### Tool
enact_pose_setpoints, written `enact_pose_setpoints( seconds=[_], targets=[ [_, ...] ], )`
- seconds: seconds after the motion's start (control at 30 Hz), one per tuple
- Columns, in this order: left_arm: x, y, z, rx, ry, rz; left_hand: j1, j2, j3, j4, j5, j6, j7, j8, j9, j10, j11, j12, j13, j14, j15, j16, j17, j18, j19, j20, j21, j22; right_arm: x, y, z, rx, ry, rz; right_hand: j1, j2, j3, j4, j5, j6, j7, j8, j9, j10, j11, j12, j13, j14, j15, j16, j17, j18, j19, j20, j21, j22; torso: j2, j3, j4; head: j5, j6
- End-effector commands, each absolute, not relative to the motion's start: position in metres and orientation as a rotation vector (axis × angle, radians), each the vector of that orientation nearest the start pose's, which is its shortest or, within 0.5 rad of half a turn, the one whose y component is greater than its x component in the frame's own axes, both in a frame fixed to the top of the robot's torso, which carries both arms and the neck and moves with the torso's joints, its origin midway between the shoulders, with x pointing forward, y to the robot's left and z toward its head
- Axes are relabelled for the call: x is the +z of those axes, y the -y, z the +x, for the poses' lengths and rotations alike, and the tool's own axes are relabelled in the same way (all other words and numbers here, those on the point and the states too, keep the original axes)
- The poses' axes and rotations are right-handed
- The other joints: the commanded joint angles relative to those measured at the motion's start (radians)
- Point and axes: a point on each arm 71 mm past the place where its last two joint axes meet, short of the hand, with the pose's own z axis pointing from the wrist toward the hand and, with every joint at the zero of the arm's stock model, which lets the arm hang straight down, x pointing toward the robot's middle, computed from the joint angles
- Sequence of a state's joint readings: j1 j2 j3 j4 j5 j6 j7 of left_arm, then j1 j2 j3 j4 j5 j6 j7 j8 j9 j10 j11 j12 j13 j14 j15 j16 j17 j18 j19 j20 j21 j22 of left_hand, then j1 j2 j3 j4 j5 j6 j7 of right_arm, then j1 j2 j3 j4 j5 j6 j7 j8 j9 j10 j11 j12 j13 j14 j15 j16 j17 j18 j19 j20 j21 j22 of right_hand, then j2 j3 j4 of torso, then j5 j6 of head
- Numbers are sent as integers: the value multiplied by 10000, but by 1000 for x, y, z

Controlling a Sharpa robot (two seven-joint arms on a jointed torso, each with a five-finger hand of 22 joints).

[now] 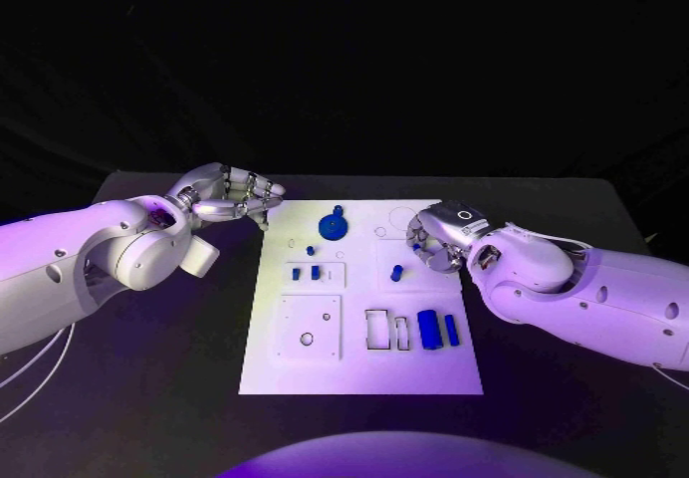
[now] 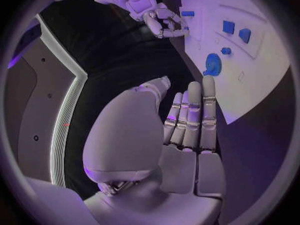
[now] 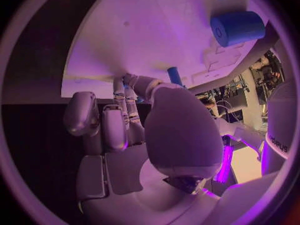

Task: Assemble the parts on the task board

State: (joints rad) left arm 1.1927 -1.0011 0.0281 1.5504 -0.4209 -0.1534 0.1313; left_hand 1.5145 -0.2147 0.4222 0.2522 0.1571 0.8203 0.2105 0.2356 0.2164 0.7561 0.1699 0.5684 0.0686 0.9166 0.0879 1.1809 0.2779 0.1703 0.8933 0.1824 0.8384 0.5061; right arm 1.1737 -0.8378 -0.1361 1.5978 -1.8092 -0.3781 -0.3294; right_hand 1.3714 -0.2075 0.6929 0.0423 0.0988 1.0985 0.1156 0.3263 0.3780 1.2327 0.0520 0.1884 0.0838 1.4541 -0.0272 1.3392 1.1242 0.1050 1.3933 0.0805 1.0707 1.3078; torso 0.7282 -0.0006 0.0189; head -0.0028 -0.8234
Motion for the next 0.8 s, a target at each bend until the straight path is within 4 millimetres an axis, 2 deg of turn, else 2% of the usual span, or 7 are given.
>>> enact_pose_setpoints(
  seconds=[0.03,0.3,0.8],
  targets=[
    [-165,-265,481,-12992,-17256,-7752,-19,-77,-1,-73,6,-86,232,-31,-16,-97,6,2,-12,-31,61,-33,-11,137,-3,33,-36,-16,-234,181,446,3908,-16859,-3989,-22,87,39,-48,20,14,-13,47,259,61,-13,49,6,71,20,62,24,-110,65,-22,65,485,0,-1,-2,-2,6],
    [-165,-265,482,-13000,-17268,-7745,-26,-77,-4,-77,5,-94,234,-32,-18,-106,8,1,-12,-31,63,-37,-12,136,0,35,-43,-21,-226,180,447,4019,-16574,-3907,-30,88,43,-49,20,14,-12,50,262,67,-14,47,7,71,19,59,16,-114,73,-24,85,495,-11,-13,6,-22,30],
    [-165,-264,482,-13005,-17288,-7741,-28,-76,-6,-82,6,-100,236,-33,-19,-113,10,1,-12,-31,65,-41,-14,136,2,36,-48,-25,-212,183,449,4104,-16182,-3742,-59,87,58,-51,19,13,-15,60,276,84,-16,37,10,86,17,77,47,-127,100,-28,153,529,-5,-5,1,-39,82]
  ],
)
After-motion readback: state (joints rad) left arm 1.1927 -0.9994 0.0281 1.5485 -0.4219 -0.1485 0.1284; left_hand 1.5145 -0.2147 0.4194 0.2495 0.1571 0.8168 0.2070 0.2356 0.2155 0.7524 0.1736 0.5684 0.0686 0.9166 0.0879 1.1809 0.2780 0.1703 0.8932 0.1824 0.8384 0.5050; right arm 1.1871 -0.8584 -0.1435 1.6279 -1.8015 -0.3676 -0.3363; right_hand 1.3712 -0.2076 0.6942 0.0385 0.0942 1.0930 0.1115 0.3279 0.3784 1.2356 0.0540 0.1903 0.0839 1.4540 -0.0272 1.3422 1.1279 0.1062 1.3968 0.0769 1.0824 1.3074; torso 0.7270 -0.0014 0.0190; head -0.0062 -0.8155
